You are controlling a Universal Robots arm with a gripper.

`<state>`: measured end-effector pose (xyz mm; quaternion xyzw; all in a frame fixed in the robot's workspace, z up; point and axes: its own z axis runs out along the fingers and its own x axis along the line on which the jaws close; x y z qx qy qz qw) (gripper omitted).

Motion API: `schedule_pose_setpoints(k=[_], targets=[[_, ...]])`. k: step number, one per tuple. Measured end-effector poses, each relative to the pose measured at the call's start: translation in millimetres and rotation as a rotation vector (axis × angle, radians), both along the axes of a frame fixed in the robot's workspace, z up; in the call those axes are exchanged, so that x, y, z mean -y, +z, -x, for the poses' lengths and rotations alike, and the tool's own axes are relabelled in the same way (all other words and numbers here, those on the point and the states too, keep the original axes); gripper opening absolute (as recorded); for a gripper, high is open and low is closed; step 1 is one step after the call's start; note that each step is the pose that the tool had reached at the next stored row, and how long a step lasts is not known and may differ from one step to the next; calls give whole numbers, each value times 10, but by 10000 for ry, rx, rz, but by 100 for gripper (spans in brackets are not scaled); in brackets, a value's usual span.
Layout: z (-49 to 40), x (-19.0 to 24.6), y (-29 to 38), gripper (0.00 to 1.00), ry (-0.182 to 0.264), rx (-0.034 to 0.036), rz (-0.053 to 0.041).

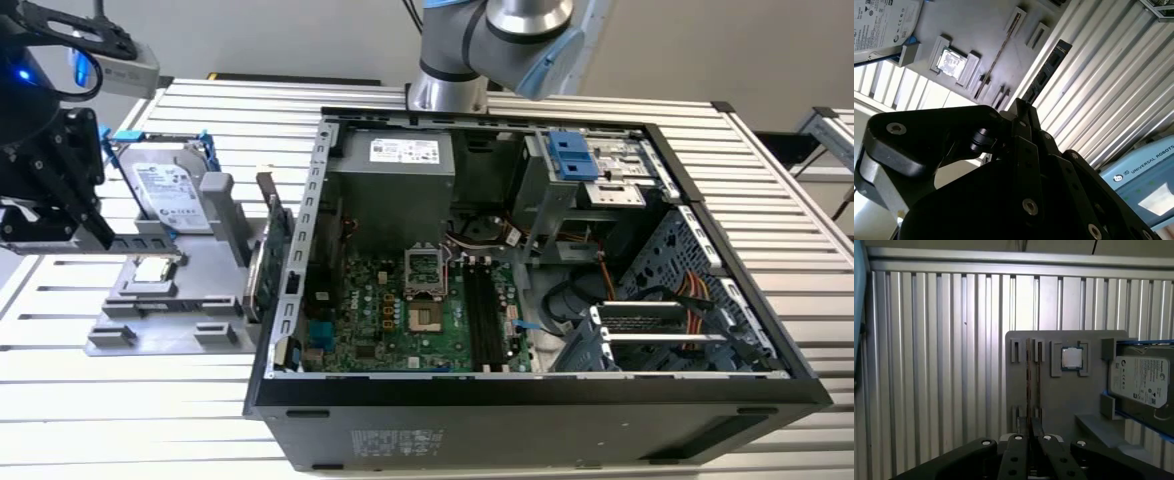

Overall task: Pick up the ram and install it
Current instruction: 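Pick up the ram and move it above insertion slot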

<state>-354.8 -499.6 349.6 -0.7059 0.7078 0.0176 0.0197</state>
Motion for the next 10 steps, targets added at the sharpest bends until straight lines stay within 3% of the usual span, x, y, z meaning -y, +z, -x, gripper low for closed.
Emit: schedule_pose_setpoints(k=[10], targets=[[0,0,77,0,0,-1,-14]])
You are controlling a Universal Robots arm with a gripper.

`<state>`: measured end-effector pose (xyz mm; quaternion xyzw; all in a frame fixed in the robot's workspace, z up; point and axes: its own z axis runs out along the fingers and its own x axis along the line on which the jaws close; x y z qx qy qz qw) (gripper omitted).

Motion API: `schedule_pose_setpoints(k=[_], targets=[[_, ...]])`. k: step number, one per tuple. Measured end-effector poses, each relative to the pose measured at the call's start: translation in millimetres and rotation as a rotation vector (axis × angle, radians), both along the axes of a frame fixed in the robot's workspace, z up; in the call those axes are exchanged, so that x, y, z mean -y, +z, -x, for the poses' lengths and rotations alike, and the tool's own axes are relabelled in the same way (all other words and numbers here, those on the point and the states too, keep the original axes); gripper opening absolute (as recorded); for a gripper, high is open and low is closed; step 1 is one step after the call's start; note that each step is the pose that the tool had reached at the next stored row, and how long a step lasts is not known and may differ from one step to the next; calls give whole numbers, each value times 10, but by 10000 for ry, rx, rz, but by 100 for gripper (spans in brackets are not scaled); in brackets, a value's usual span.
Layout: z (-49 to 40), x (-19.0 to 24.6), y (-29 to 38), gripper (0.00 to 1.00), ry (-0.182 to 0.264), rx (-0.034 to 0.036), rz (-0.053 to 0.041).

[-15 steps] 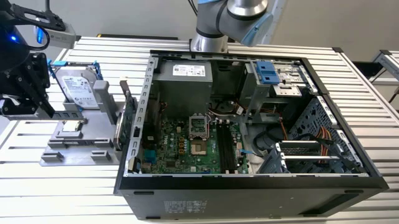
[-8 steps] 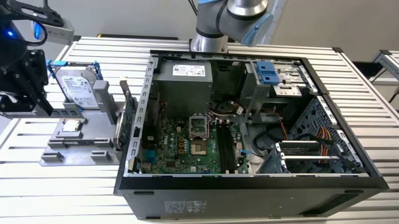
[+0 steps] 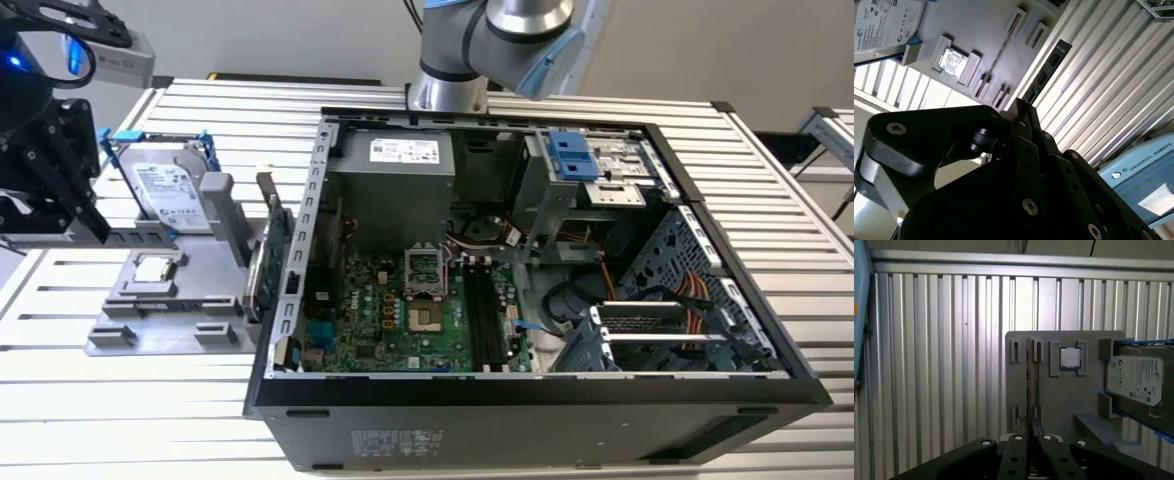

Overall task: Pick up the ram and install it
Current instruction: 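Pick up the ram and move it above insertion slot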

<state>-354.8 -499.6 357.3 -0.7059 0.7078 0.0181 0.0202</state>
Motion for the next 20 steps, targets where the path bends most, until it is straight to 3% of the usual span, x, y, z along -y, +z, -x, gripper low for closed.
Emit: schedule_pose_setpoints(k=[20], targets=[[0,0,170,0,0,1,-78]])
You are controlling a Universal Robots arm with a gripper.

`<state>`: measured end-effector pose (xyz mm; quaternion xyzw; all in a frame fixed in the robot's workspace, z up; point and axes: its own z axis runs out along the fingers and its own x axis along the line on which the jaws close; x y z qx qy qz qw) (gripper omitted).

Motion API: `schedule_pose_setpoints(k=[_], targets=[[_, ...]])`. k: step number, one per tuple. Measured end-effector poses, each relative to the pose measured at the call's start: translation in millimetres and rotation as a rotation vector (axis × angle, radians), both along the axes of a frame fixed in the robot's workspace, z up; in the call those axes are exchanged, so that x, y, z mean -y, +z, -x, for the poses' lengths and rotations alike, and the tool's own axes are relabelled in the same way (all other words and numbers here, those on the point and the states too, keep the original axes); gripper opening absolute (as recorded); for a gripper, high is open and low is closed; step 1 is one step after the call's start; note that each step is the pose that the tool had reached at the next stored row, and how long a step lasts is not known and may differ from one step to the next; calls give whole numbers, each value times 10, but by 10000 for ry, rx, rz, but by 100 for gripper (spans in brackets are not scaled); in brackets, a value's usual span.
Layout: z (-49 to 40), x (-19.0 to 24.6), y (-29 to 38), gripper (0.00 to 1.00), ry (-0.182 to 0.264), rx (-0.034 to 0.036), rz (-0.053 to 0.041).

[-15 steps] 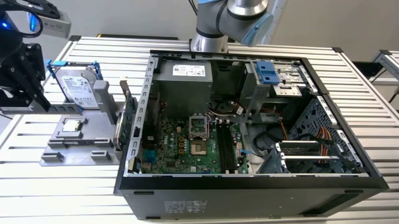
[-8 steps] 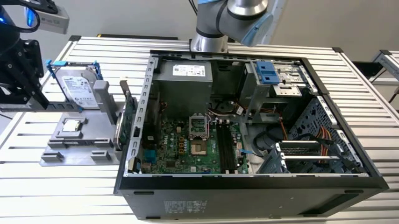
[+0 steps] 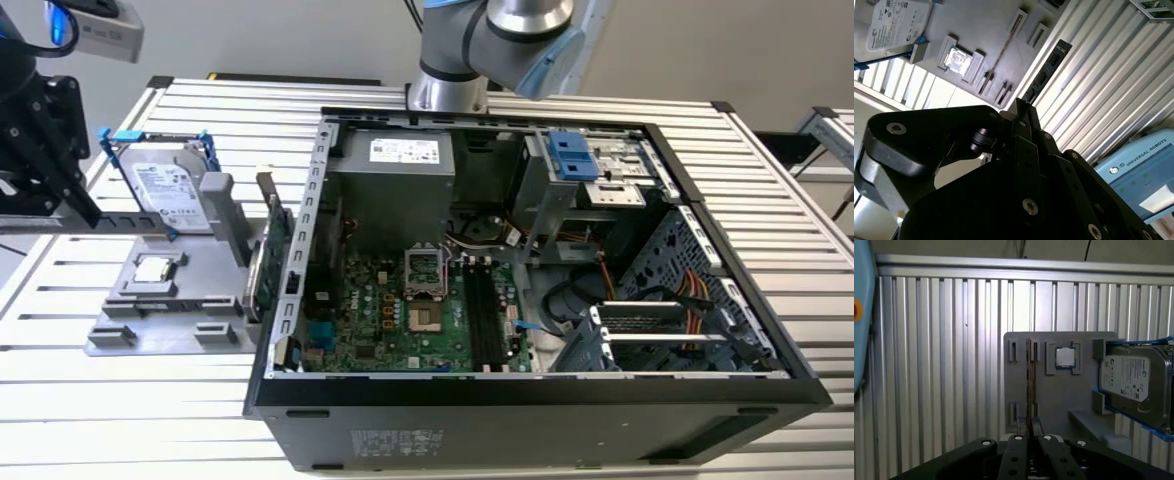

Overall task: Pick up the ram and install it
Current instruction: 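Pick up the ram and move it above insertion slot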

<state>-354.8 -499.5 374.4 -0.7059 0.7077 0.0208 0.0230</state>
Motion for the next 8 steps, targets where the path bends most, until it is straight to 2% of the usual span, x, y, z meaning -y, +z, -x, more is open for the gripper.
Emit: schedule_pose_setpoints(k=[8], targets=[[0,0,59,0,0,0,-24]])
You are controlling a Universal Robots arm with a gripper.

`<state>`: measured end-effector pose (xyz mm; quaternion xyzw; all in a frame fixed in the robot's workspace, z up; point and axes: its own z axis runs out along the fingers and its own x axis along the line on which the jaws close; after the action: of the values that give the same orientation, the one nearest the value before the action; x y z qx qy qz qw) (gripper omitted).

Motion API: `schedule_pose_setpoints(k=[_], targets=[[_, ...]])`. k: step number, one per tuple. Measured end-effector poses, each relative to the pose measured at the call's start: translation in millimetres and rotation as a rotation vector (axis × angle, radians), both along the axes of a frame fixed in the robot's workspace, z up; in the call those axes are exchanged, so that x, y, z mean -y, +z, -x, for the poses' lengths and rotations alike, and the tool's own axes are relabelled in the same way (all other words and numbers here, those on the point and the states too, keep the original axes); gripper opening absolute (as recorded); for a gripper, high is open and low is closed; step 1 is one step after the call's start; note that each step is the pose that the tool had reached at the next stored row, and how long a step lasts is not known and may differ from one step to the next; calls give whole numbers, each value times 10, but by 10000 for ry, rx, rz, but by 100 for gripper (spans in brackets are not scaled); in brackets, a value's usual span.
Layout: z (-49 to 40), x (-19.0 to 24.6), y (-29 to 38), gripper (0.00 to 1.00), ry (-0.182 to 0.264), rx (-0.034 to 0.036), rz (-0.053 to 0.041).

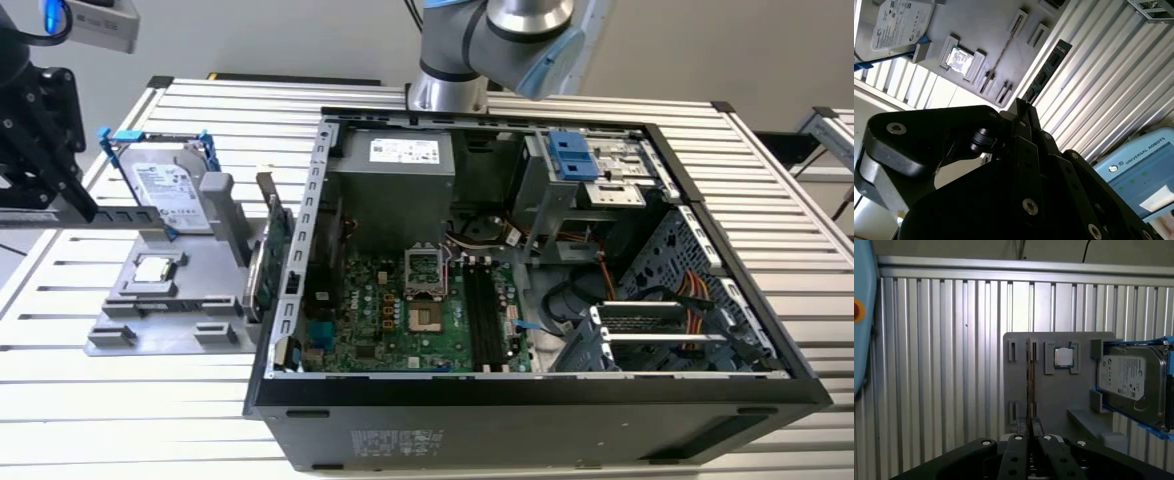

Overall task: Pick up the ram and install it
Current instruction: 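Pick up the ram and move it above insertion slot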

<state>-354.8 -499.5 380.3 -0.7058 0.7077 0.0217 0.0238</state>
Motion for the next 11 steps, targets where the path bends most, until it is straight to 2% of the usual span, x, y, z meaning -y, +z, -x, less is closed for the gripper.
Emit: schedule_pose_setpoints(k=[11], targets=[[0,0,19,0,0,0,-27]])
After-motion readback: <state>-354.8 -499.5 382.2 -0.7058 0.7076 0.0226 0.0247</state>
